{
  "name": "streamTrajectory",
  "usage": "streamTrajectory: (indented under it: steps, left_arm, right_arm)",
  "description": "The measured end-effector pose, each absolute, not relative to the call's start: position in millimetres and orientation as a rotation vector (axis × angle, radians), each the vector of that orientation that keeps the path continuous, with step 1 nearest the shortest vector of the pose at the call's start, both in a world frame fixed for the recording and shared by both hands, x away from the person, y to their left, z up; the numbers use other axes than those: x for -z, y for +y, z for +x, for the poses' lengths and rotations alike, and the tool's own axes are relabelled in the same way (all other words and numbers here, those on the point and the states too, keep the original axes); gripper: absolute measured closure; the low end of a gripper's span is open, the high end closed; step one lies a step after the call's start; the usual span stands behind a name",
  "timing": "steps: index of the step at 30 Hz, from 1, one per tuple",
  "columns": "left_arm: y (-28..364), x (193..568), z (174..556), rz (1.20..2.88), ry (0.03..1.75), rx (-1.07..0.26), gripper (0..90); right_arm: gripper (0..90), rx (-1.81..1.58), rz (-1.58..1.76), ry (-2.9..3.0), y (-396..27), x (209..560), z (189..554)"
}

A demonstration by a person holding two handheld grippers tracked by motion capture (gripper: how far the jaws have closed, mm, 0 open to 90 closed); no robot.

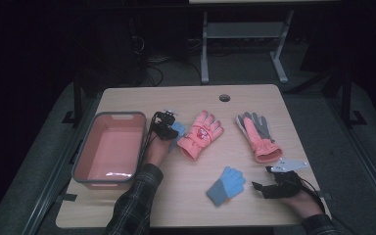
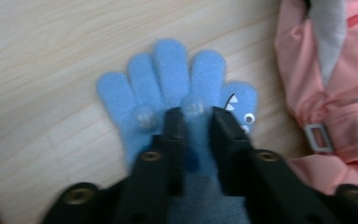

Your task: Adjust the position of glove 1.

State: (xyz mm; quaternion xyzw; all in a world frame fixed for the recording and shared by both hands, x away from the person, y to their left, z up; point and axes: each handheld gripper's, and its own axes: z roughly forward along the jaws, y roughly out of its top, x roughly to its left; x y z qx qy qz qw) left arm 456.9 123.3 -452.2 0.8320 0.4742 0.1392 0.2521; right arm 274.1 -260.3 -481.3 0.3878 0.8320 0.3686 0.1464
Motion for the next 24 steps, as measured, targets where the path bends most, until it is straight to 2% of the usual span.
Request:
streamTrajectory:
  steps: [6, 12, 18, 24]
  left_arm:
    - [126.3, 448.2, 457.7, 2.263, 1.288, -0.352, 86.3]
    - [126.0, 429.6, 455.0, 2.2, 1.273, -0.339, 86.9]
    - [126.4, 407.8, 452.5, 2.186, 1.239, -0.399, 87.2]
    - [133.0, 384.6, 447.1, 2.174, 1.158, -0.361, 87.3]
  right_arm:
    - [17.8, -1.062, 1.113, 2.396, -260.4, 481.4, 274.2]
    - [17.8, -1.062, 1.114, 2.396, -260.4, 481.3, 274.2]
    - [17.8, -1.062, 1.112, 2.396, -260.4, 481.4, 274.2]
    - [17.8, -1.061, 1.115, 2.395, -260.3, 481.4, 274.1]
